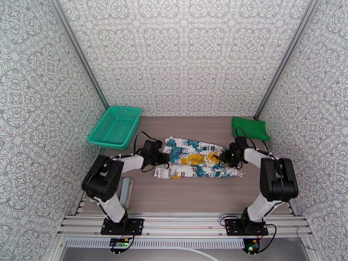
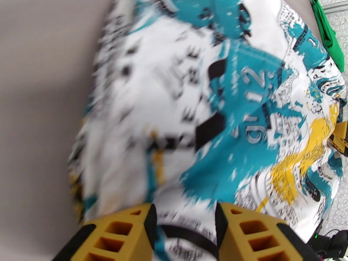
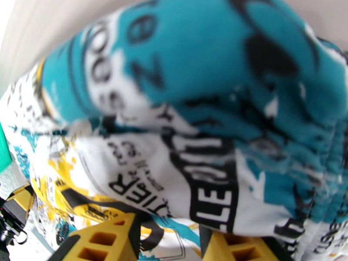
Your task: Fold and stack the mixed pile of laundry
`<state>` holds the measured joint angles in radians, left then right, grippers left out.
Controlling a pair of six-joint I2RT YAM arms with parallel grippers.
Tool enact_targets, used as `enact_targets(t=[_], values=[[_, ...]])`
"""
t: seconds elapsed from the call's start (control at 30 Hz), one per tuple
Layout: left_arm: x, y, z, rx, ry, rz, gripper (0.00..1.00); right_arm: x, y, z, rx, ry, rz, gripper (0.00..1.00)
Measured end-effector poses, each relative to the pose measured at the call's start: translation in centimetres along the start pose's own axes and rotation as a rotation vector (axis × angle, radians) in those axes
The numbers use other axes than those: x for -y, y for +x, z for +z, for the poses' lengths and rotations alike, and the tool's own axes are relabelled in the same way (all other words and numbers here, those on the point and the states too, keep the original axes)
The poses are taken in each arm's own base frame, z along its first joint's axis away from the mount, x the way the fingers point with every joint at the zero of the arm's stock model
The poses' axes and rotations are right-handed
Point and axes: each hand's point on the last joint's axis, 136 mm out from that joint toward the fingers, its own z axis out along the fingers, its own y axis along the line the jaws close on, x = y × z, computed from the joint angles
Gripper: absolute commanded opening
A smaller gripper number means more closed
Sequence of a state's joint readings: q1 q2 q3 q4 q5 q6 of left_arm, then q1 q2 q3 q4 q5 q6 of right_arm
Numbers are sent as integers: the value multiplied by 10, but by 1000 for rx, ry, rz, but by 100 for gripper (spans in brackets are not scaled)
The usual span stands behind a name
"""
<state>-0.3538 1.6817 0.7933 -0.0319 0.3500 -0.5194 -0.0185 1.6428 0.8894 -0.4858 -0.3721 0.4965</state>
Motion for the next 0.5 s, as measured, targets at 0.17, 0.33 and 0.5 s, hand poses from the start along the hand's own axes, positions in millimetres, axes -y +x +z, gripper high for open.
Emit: enact_targets(t=[0.17,0.33,0.5], values=[[13,-7,-26,49,-11,24,45,-5,2,-23,46,0,-27,47],[39,-31,-46,107,-39,88,45,-18,-10,-54,135,-5,-73,62],[90,-42,-53,154,6,184,46,-24,-17,-76,211,-1,-97,67]])
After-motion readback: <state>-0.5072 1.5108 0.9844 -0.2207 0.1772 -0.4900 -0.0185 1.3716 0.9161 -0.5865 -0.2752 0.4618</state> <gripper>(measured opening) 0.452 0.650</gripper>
